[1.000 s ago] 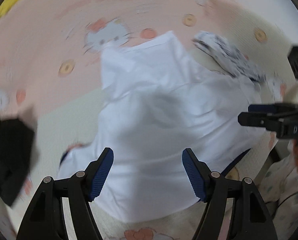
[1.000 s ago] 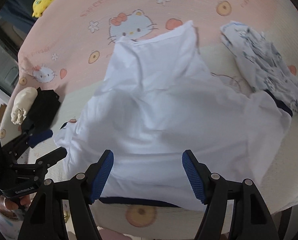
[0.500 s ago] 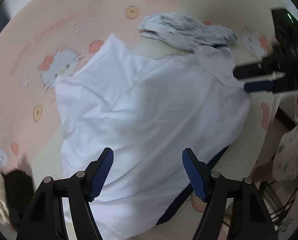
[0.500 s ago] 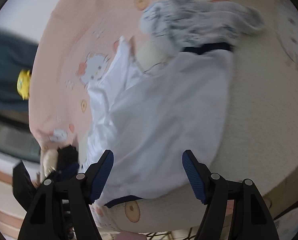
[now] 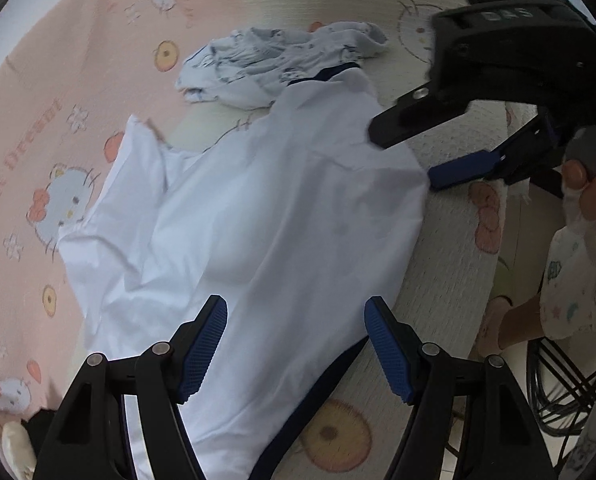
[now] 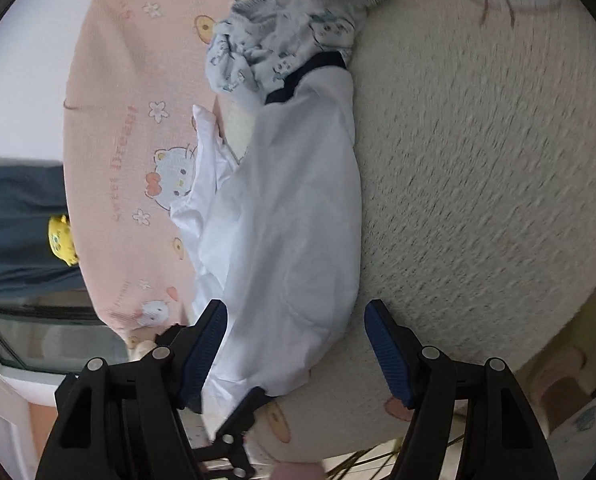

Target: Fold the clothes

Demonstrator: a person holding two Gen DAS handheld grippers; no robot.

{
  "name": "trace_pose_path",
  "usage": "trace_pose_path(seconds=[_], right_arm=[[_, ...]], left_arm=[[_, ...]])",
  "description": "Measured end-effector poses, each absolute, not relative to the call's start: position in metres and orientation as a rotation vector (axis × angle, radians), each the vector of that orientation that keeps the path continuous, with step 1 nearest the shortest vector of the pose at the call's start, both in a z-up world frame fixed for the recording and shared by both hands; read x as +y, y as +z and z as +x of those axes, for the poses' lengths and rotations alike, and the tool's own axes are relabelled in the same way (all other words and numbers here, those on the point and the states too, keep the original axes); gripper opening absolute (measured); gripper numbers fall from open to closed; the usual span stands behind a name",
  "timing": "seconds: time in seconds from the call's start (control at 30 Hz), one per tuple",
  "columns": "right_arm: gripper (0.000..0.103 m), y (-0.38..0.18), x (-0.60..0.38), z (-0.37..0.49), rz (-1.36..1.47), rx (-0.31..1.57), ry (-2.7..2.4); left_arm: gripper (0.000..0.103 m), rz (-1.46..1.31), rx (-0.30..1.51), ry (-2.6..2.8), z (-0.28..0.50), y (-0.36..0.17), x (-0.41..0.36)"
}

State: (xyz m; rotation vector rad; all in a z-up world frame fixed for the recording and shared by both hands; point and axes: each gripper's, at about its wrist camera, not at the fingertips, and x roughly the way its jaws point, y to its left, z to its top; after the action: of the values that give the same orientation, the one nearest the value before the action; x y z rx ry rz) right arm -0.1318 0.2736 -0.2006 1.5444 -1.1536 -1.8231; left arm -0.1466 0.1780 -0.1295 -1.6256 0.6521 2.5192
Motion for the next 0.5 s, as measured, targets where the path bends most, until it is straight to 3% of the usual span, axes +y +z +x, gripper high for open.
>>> trace_pose_path(seconds=[0.17,0.23,0.3,0.37,0.5], right_arm=[[0.070,-0.212,0.273,-0.136,1.526,-1.282,-1.760],[0.065,-0.215,0.274,-0.137,1.518,-1.348,-1.746],[0.031,-0.222,0.276,-0.138,1.554,-1.368,-1.753],[0.007,-0.229,0.277,-0.139,1.590,-1.388,-1.760],[0.006,-0.229,0.281,-0.139,1.575,-1.427,-1.735]], left_arm=[[0.069,-1.613,0.587,2.466,-0.159,-0.132,0.190],[0.069,-1.614,0.520,2.453,-0.165,-0.133,0.193],[0.069,-1.619,0.476,2.445,-0.169,-0.134,0.197],[0.069,-1.615,0.446,2.445,-0.174,-0.135,0.199],[0.069,-1.608,0.386,2.443,-0.184,-0.138,0.204]])
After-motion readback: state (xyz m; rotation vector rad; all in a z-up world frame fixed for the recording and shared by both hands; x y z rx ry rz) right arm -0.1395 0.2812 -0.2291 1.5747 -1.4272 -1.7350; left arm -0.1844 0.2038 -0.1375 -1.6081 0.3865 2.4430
